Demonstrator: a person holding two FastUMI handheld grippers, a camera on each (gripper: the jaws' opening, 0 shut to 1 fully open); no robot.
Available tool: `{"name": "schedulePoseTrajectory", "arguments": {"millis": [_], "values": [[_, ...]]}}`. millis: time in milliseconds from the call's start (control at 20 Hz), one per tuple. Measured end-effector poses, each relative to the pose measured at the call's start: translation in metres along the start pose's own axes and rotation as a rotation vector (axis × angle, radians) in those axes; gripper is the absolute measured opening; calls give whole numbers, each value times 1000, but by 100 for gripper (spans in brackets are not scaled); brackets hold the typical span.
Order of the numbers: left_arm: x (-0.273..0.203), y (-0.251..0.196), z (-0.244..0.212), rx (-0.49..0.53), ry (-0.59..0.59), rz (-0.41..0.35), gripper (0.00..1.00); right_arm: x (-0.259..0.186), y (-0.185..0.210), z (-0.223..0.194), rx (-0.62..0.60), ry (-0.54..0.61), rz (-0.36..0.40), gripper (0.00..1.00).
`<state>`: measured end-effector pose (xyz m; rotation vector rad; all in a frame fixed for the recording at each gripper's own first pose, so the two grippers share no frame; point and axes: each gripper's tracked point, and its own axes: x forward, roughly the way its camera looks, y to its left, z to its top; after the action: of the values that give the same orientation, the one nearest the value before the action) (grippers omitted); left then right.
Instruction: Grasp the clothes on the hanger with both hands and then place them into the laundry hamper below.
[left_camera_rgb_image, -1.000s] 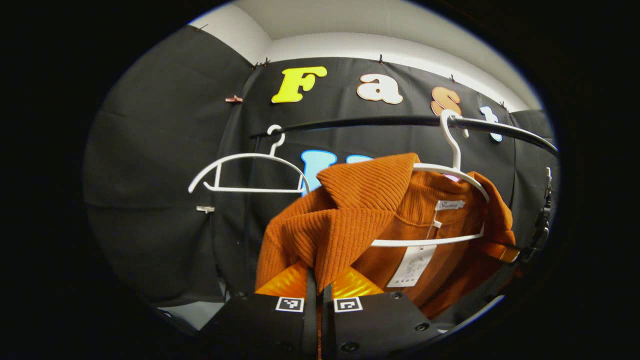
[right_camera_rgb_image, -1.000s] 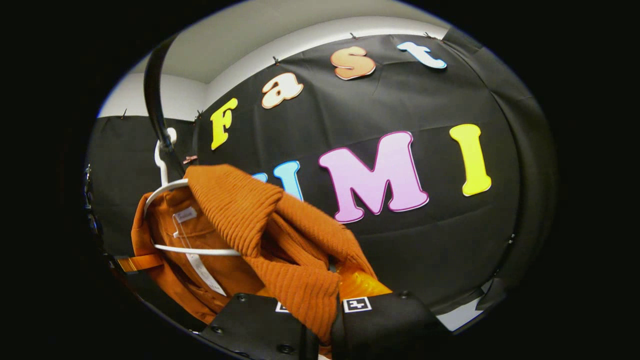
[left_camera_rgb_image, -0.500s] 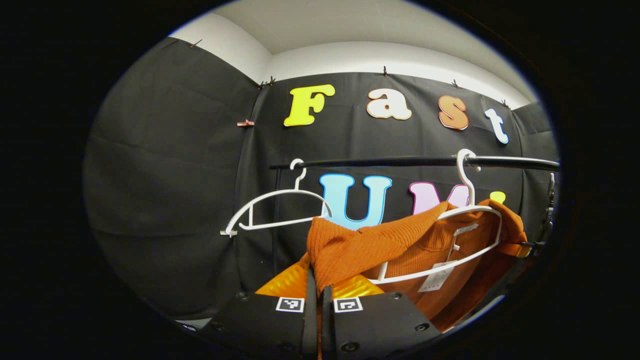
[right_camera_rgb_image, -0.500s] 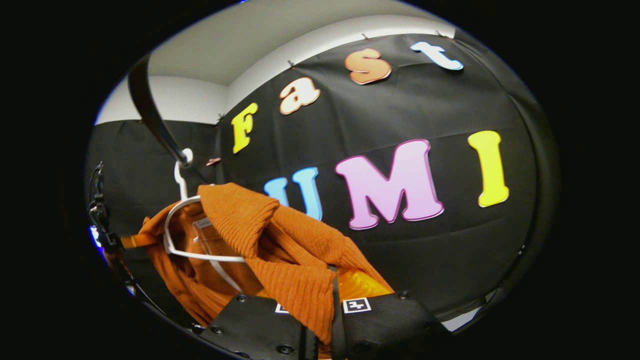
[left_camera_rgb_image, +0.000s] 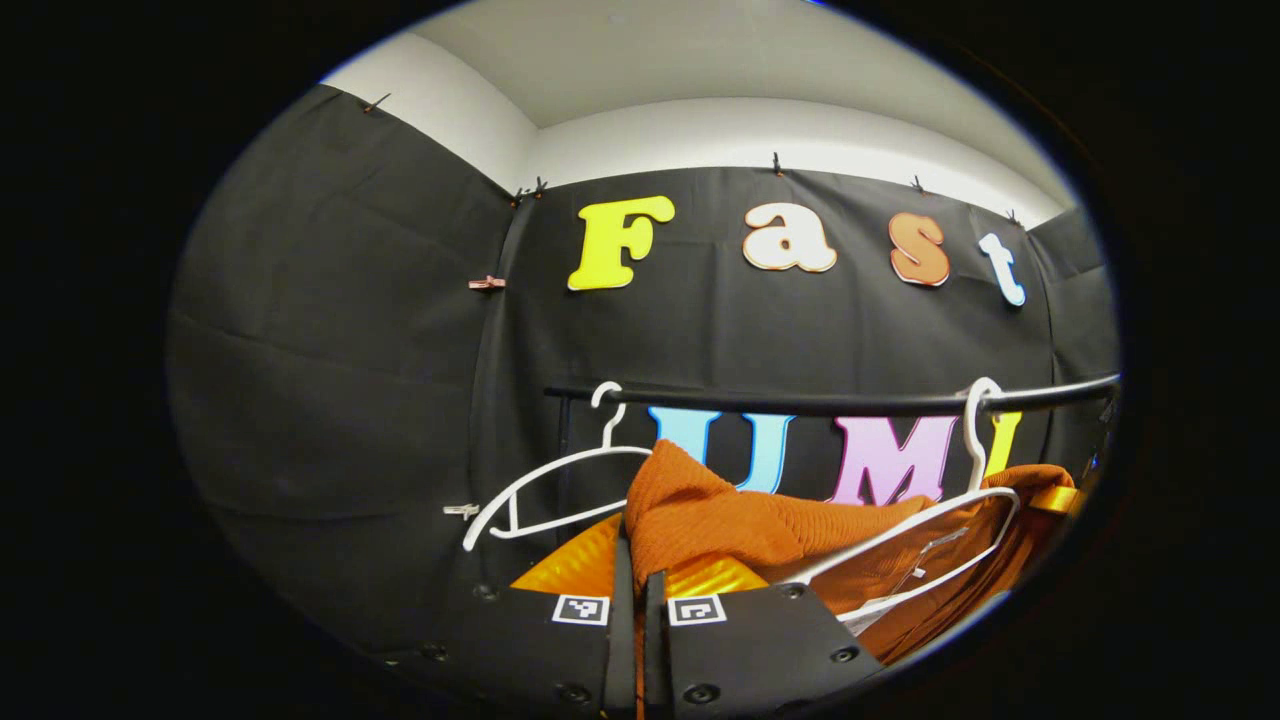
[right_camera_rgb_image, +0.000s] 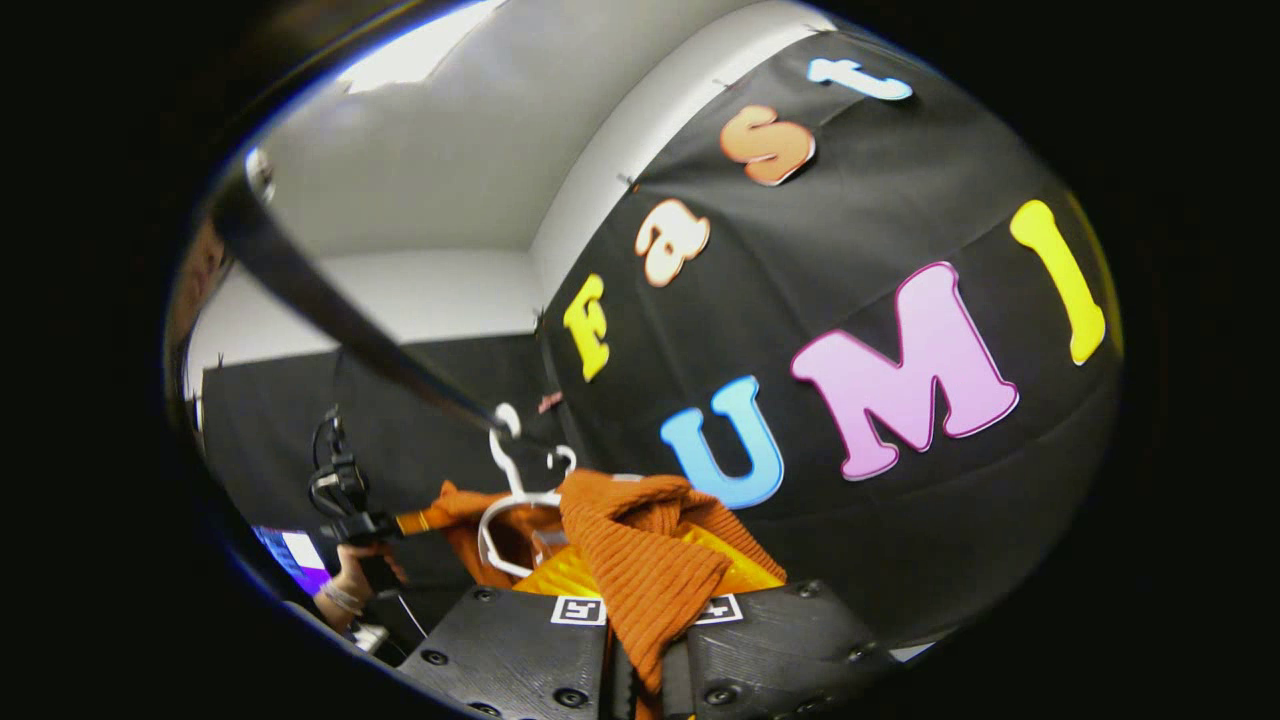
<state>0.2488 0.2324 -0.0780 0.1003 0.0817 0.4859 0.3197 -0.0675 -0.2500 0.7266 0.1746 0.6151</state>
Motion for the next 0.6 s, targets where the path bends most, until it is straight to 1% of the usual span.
{"name": "schedulePoseTrajectory", "arguments": {"millis": [50, 150, 250, 300, 350, 400, 500, 600], "values": [[6, -1, 2, 17, -4, -26, 7, 6, -11, 14, -3, -40, -30, 9], [22, -1, -11, 70, 25, -58, 7, 14, -34, 24, -33, -80, -107, 9], [32, -7, -42, 107, 87, -95, 6, 16, -52, 22, -40, -83, -170, 9], [36, -9, -61, 122, 121, -112, 9, 15, -63, 17, -41, -79, -198, 9], [37, -11, -79, 118, 155, -122, 7, 14, -70, 12, -45, -67, -222, 9], [39, -13, -95, 92, 181, -131, 7, 13, -79, 5, -55, -50, -251, 9], [43, -9, -123, 10, 231, -137, 7, 9, -93, -18, -65, 9, -292, 9], [40, 3, -150, -70, 287, -121, 7, 11, -98, -40, -43, 63, -304, 10]]}}
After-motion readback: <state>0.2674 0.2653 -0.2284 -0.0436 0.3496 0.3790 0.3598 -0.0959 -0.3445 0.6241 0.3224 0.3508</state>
